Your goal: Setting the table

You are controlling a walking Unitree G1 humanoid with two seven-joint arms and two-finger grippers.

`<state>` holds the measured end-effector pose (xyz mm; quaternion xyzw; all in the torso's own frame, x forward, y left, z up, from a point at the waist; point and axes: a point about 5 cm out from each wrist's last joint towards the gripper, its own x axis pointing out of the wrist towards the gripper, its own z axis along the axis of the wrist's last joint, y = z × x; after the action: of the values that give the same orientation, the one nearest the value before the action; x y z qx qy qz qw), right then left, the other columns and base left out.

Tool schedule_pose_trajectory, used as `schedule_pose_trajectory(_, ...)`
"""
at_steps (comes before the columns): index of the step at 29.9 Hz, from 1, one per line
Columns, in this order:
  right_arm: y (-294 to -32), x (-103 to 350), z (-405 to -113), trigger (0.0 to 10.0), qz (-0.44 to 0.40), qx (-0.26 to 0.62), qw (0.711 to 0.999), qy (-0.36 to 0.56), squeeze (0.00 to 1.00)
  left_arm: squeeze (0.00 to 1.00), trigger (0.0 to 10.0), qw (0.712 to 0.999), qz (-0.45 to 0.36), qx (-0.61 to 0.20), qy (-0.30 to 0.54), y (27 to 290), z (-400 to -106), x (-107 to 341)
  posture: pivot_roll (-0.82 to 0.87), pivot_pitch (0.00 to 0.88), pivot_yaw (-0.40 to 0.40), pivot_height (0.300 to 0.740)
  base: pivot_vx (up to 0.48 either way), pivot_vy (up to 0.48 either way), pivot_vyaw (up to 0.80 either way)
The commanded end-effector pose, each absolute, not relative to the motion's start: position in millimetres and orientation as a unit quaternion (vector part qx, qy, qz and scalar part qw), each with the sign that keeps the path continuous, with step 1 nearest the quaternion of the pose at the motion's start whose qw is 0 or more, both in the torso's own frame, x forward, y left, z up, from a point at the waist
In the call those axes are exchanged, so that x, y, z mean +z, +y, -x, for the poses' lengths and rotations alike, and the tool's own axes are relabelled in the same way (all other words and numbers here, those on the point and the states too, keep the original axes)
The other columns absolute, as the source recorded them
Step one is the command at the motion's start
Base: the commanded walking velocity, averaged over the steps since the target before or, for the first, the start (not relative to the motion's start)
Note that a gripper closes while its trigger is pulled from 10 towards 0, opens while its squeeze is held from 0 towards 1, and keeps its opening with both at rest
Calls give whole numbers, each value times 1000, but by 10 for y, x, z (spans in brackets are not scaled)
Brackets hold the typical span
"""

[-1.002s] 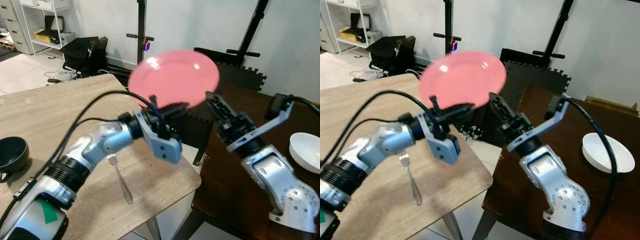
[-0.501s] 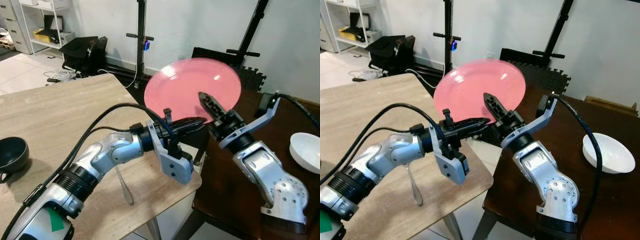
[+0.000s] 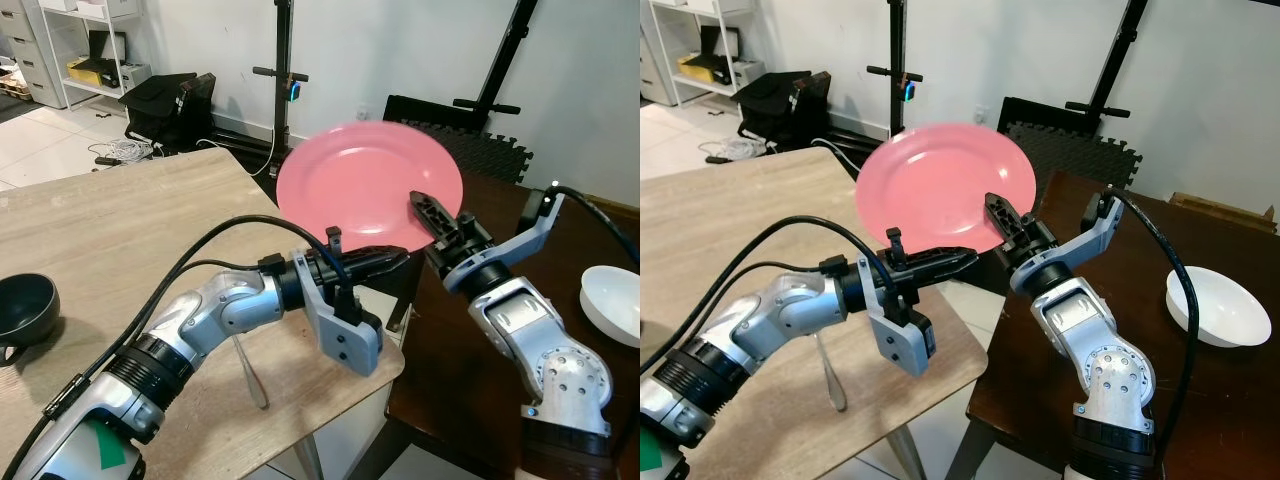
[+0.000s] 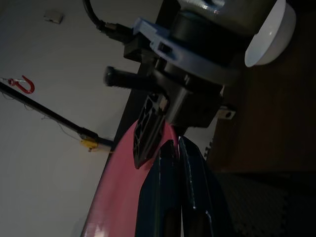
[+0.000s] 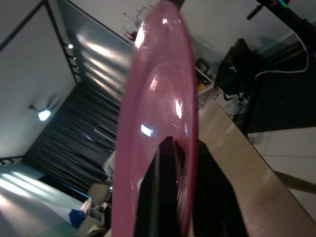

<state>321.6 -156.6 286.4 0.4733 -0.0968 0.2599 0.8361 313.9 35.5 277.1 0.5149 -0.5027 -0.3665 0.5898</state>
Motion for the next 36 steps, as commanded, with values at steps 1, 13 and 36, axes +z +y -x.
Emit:
schedule_pose_trajectory(1,-1611,2871,-3212,0,-471,251,839,-104,0,0,10000,581,-513,-367,-513,326,-3101,2782,123,78,-29,740,0,0,0)
schedule_pose_trajectory(13,-1580,2864,-3177,10000,-431,246,860,-121,0,0,10000,682,-461,-329,-463,449,-3250,2888,119,82,-19,740,0,0,0)
schedule_pose_trajectory(36,-1780,2846,-2916,10000,-211,157,944,-200,0,0,10000,948,57,-303,-78,1626,-3044,2574,122,115,-29,740,0,0,0)
